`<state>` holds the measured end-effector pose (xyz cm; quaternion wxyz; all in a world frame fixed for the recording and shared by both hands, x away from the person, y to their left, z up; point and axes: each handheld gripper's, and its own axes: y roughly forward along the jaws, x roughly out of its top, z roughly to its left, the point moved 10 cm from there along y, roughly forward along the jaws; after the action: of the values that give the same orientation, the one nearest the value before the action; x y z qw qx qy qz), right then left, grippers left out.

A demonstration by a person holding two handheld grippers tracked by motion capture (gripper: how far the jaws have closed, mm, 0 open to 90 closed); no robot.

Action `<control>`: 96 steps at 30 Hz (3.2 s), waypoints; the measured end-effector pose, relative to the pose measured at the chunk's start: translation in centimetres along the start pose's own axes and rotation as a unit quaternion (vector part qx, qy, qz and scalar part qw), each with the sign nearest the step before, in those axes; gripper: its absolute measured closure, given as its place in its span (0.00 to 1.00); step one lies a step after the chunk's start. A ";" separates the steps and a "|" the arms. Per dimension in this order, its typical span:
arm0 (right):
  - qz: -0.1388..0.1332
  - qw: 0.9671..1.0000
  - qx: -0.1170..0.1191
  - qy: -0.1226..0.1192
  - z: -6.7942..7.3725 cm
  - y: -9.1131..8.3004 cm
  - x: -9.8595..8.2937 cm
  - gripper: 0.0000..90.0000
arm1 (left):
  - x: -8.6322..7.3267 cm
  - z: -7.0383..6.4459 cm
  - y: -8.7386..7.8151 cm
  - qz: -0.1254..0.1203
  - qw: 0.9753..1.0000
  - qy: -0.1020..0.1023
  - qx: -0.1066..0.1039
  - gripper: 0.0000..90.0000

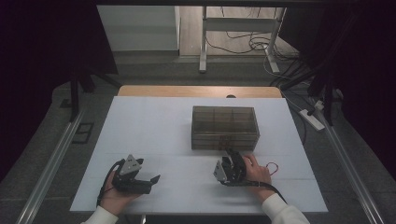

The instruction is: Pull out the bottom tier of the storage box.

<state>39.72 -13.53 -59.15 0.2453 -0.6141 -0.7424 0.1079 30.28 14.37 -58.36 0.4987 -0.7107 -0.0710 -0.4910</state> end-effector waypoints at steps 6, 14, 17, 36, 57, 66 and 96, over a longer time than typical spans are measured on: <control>0.003 1.000 -0.002 -0.001 0.0 0.3 0.0 0.63 | 0.0 0.0 0.0 0.000 1.000 0.000 0.000 0.12; 0.004 1.000 -0.006 -0.007 0.1 0.7 0.1 0.67 | 0.0 0.0 0.0 0.001 1.000 0.001 0.000 0.12; 0.006 1.000 -0.005 -0.008 0.1 0.8 0.0 0.67 | 0.0 0.0 0.0 0.001 1.000 0.000 -0.001 0.12; 0.014 1.000 -0.013 -0.023 0.0 1.4 0.2 0.70 | 0.0 0.0 0.0 0.000 1.000 0.001 0.000 0.12; 0.019 0.999 -0.028 -0.042 -0.2 1.6 0.3 0.77 | 0.0 0.0 0.0 0.001 1.000 0.001 0.000 0.12; 0.020 0.998 -0.033 -0.045 -0.1 1.7 0.3 0.81 | -0.1 0.0 0.0 0.001 1.000 0.002 -0.001 0.12; 0.017 0.997 -0.047 -0.051 -0.4 1.5 0.4 0.87 | -0.2 0.0 0.1 0.004 1.000 0.000 0.001 0.12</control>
<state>41.18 -12.83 -59.39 0.1767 -0.6312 -0.7474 0.1082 30.23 14.41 -58.54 0.5013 -0.7106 -0.0682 -0.4891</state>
